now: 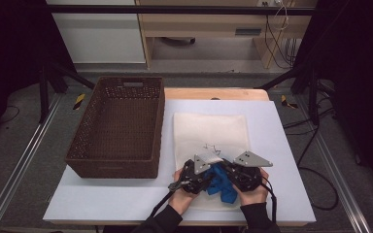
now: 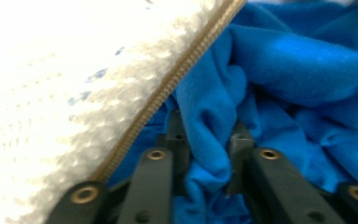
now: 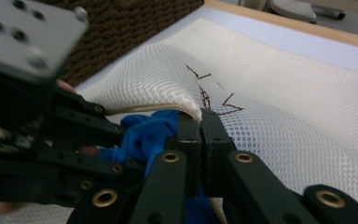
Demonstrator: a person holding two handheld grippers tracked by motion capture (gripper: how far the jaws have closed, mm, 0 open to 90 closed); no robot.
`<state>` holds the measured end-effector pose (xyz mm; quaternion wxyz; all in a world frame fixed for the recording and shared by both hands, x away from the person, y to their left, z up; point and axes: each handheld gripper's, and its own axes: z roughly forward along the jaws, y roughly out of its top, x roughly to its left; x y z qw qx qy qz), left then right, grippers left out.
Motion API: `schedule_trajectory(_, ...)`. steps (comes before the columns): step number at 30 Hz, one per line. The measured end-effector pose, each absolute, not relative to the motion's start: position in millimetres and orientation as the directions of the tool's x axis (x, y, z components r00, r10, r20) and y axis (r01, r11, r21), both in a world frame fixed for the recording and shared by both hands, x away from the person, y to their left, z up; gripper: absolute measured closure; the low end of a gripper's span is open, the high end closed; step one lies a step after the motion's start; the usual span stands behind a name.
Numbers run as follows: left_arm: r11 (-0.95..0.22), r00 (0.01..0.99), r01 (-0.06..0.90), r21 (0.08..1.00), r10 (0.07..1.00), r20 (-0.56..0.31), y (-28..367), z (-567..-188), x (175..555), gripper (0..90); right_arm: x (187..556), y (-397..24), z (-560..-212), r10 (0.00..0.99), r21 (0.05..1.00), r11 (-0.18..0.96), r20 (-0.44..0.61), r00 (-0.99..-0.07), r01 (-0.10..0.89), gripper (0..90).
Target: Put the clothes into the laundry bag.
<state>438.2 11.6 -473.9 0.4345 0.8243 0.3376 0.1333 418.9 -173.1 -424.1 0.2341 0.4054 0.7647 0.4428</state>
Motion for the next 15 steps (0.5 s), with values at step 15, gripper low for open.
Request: schedule_trajectory(15, -0.439, 0.75, 0.463, 0.77, 0.657, -0.076, -2.5, -478.6, 427.3, 55.9, 421.7, -173.8, -424.7, 0.832, 0.865, 0.276, 0.004, -0.554, 0.419, 88.2)
